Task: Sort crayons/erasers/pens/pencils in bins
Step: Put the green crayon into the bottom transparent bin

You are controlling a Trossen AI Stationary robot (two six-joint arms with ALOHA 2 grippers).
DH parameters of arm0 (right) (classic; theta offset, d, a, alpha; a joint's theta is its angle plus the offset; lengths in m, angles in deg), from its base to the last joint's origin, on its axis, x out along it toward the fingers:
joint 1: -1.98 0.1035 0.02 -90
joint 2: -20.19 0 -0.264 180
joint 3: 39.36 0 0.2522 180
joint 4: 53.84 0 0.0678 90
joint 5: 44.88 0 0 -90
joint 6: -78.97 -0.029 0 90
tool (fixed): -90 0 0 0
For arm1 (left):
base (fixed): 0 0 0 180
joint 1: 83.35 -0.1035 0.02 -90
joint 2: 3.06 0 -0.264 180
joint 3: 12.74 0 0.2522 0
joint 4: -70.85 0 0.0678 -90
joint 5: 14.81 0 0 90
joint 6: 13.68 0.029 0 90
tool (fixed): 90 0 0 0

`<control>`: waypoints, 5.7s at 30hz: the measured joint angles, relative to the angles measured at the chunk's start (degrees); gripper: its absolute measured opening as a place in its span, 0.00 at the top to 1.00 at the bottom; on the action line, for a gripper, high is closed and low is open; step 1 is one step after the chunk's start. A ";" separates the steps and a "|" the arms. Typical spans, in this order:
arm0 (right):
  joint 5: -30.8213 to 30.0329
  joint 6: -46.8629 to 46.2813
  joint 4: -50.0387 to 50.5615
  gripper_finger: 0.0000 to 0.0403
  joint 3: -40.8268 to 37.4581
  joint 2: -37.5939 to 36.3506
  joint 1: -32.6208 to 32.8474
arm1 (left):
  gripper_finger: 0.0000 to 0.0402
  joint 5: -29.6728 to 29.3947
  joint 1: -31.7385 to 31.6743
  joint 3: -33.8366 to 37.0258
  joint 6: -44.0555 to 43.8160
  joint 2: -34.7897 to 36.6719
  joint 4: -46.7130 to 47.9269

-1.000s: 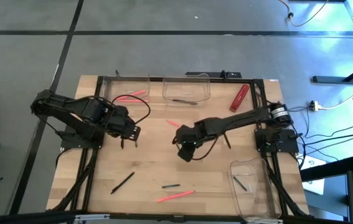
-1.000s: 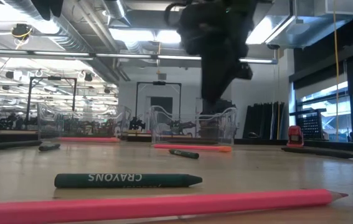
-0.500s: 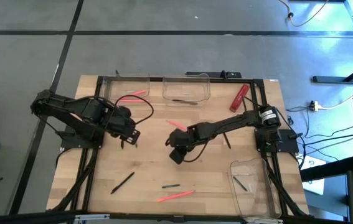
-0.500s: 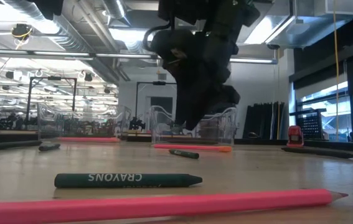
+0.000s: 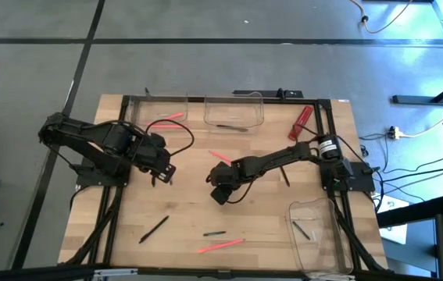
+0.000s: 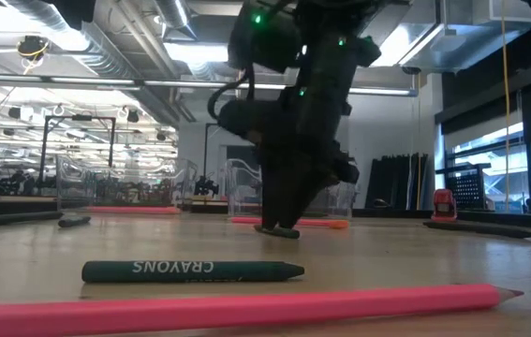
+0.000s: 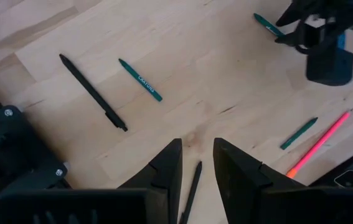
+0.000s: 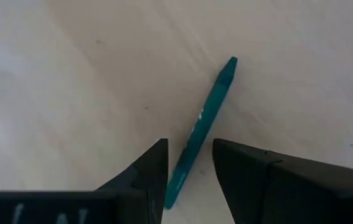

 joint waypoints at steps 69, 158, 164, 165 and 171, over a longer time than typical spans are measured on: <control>0.63 16.65 14.81 0.93 8.08 0.39 -0.92 | 0.79 -0.68 -0.02 0.00 7.54 -0.01 -0.26; 5.56 -79.61 20.25 0.93 -20.52 -27.33 47.40 | 0.79 0.50 1.97 -0.02 77.78 -5.63 -53.91; 5.56 -79.42 13.99 0.93 -25.08 -27.33 47.40 | 0.79 0.50 1.97 -0.02 77.37 -5.63 -53.96; 5.56 -79.28 13.67 0.93 -25.47 -27.33 47.40 | 0.79 0.50 1.97 -0.02 77.37 -5.63 -53.96; 5.61 -79.28 10.57 0.93 -28.24 -27.33 47.40 | 0.79 0.48 1.95 -0.02 77.35 -5.63 -53.96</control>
